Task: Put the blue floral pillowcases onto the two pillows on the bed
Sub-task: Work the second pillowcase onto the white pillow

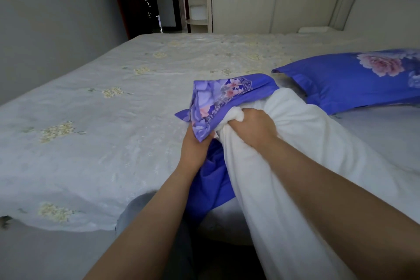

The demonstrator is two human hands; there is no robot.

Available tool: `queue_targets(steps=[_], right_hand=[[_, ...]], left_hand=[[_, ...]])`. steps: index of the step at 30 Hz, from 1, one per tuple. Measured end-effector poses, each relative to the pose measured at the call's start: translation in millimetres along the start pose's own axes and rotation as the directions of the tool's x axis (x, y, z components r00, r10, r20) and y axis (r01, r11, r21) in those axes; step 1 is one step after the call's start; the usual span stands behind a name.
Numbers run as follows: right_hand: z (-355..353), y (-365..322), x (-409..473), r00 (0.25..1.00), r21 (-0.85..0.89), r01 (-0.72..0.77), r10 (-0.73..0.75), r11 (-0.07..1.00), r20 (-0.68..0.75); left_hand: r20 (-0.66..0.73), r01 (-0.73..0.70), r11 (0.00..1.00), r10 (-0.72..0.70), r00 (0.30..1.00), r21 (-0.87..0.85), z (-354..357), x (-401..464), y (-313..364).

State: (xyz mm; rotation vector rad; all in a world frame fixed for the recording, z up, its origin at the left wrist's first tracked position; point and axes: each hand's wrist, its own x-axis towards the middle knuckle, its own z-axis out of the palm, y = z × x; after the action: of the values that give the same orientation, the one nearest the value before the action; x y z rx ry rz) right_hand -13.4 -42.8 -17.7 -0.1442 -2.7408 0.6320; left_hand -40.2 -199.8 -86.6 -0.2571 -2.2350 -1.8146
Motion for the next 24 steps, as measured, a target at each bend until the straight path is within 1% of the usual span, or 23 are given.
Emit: queue_targets(steps=[2,4,5,6,8,11,15,17,19,20,21,22,24], right_hand=[[-2.1,0.9,1.2,0.998,0.110,-0.017,0.010,0.994,0.063],[-5.6,0.5,3.8,0.992,0.267,-0.085,0.055,0.960,0.116],[-8.9,1.1,5.7,0.989,0.346,-0.117,0.078,0.931,0.127],[-13.6,1.9,7.5,0.988,0.414,-0.133,0.086,0.901,0.130],[-25.0,4.1,11.9,0.989,0.534,-0.139,0.089,0.834,0.119],[-38.7,6.9,17.8,0.980,0.656,-0.199,0.144,0.728,0.138],[-50.2,8.3,19.7,0.962,0.683,-0.274,0.191,0.677,0.196],[-60.2,12.5,20.6,0.958,0.697,-0.287,0.217,0.657,0.190],[-70.1,17.3,22.7,0.948,0.708,-0.312,0.260,0.633,0.185],[-73.0,18.9,23.7,0.940,0.703,-0.329,0.288,0.630,0.182],[-73.6,18.5,24.1,0.934,0.690,-0.342,0.309,0.638,0.178],[-72.2,17.3,24.7,0.935,0.680,-0.341,0.313,0.649,0.170],[-66.8,12.6,22.8,0.942,0.690,-0.317,0.301,0.650,0.149]], left_hand=[[-0.094,-0.033,0.997,0.039,0.995,0.065,-2.4,7.3,-4.1],[-0.198,-0.126,0.986,0.146,0.969,0.109,-3.6,16.3,-1.7],[-0.231,-0.165,0.981,0.184,0.956,0.097,-3.5,21.2,0.3],[-0.259,-0.192,0.981,0.196,0.946,0.042,-2.7,24.6,5.9],[-0.272,-0.224,0.974,0.207,0.940,-0.033,0.3,31.3,15.8],[-0.219,-0.242,0.968,0.225,0.949,-0.057,2.6,37.8,25.4],[-0.153,-0.249,0.969,0.246,0.957,0.003,-11.1,54.5,43.3],[-0.063,-0.292,0.943,0.305,0.950,0.158,-23.2,62.9,48.6],[0.064,-0.377,0.848,0.381,0.922,0.374,-31.8,65.7,48.3],[0.106,-0.397,0.801,0.393,0.913,0.449,-33.1,66.0,45.7],[0.105,-0.376,0.785,0.375,0.921,0.493,-32.6,64.1,42.9],[0.059,-0.318,0.799,0.336,0.940,0.511,-28.6,62.4,39.2],[-0.104,-0.101,0.866,0.173,0.979,0.490,-13.5,54.9,34.9]])
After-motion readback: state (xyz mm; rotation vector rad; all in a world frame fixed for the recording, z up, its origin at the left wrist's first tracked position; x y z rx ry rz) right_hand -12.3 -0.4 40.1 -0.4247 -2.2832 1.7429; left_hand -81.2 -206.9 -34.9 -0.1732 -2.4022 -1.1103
